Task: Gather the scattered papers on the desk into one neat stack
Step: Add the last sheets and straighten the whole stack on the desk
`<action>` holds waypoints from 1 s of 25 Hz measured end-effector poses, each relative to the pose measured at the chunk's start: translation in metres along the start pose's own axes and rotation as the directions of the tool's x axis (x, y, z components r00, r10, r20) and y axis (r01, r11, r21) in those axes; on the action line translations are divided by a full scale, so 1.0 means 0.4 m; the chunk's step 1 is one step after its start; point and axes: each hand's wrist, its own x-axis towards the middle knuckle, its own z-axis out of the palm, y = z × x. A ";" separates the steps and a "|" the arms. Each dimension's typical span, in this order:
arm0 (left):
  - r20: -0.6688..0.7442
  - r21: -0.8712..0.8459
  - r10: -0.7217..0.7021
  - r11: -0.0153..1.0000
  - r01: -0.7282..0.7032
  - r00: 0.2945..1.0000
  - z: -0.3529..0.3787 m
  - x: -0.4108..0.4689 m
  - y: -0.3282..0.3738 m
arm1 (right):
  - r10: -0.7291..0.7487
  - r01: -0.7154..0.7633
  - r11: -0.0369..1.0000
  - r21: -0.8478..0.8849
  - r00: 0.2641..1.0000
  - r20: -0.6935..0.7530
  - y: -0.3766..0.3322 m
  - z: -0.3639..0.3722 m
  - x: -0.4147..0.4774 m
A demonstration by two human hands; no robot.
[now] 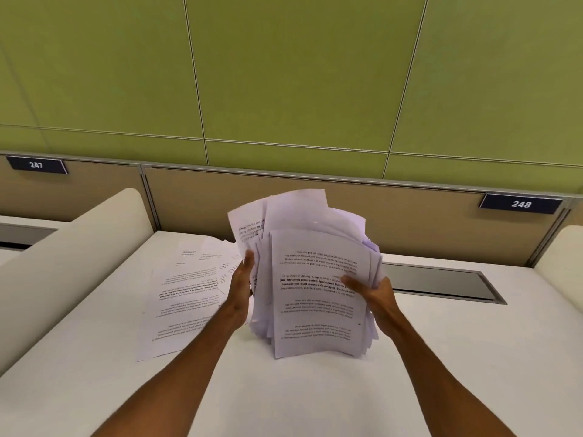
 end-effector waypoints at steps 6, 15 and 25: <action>-0.049 -0.028 0.064 0.997 -0.065 0.997 0.032 -0.019 0.000 | 0.007 -0.007 1.000 0.000 0.998 0.062 0.010 -0.010 0.006; -0.098 0.353 0.221 0.919 -0.174 0.970 0.063 -0.024 -0.067 | -0.050 0.049 0.998 -0.038 0.998 -0.037 0.037 0.001 0.028; 0.022 0.450 0.164 0.879 -0.156 0.986 0.100 0.055 -0.047 | -0.077 0.072 0.992 -0.108 0.996 -0.047 0.043 -0.039 0.060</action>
